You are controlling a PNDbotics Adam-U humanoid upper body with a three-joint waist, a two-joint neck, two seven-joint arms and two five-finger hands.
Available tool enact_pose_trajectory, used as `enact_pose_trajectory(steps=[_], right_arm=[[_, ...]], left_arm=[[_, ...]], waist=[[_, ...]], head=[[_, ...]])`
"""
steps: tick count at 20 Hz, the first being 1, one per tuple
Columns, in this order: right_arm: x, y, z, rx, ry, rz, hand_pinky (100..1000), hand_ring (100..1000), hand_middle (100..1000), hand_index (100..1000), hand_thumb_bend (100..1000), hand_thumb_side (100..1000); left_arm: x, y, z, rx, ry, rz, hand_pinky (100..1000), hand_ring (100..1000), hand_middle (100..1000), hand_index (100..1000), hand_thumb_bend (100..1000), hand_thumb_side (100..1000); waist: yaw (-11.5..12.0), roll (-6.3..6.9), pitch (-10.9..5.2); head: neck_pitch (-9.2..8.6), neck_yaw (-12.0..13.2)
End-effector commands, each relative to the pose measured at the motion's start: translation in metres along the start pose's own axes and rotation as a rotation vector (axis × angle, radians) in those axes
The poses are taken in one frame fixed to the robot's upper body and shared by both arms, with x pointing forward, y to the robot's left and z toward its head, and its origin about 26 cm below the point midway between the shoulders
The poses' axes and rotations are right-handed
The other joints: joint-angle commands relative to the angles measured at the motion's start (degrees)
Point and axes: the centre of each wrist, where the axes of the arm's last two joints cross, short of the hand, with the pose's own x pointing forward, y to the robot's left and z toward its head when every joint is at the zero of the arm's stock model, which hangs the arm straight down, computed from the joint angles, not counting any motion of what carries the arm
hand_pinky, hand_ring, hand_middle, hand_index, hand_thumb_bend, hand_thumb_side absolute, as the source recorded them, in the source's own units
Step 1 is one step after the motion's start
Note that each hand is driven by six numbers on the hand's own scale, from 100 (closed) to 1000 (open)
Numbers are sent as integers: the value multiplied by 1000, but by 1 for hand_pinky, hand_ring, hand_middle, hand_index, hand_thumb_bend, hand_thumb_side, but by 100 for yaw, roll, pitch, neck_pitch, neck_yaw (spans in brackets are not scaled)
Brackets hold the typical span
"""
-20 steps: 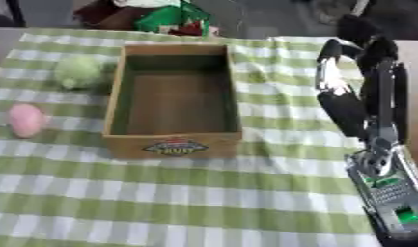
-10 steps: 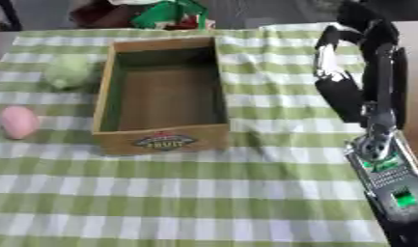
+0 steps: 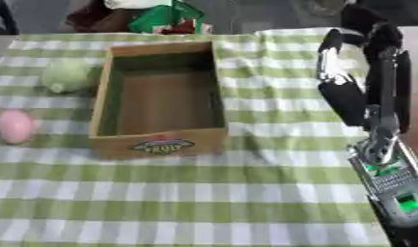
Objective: Pick up objects on the table and place them in the box.
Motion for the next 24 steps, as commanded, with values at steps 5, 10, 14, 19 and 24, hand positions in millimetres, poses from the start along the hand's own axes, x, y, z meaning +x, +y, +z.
enact_pose_trajectory(steps=[5, 10, 14, 19, 24], right_arm=[[7, 0, -9, 9, -38, -19, 745, 787, 737, 821, 100, 502], [8, 2, -9, 15, -37, -29, 745, 787, 736, 821, 100, 503], [8, 2, -9, 16, -35, -29, 746, 786, 736, 820, 100, 502], [8, 2, -8, 19, -33, -30, 746, 785, 734, 819, 100, 503], [7, 2, -8, 20, -31, -30, 746, 785, 733, 819, 100, 502]], left_arm=[[-28, 34, 28, -264, 146, -233, 767, 862, 890, 1000, 520, 922], [-32, 44, 38, -374, 161, -338, 774, 868, 895, 1000, 528, 902], [-36, 47, 37, -441, 152, -395, 775, 869, 896, 1000, 524, 910], [-40, 43, 29, -535, 132, -453, 781, 875, 900, 1000, 563, 902], [-45, 37, 22, -643, 131, -501, 780, 872, 886, 1000, 600, 913]], waist=[[-129, -64, -124], [-171, -88, -122], [-165, -96, -123], [-158, -100, -127], [-154, -106, -125]], head=[[-100, 207], [-111, 260], [-109, 251], [-117, 259], [-125, 256]])
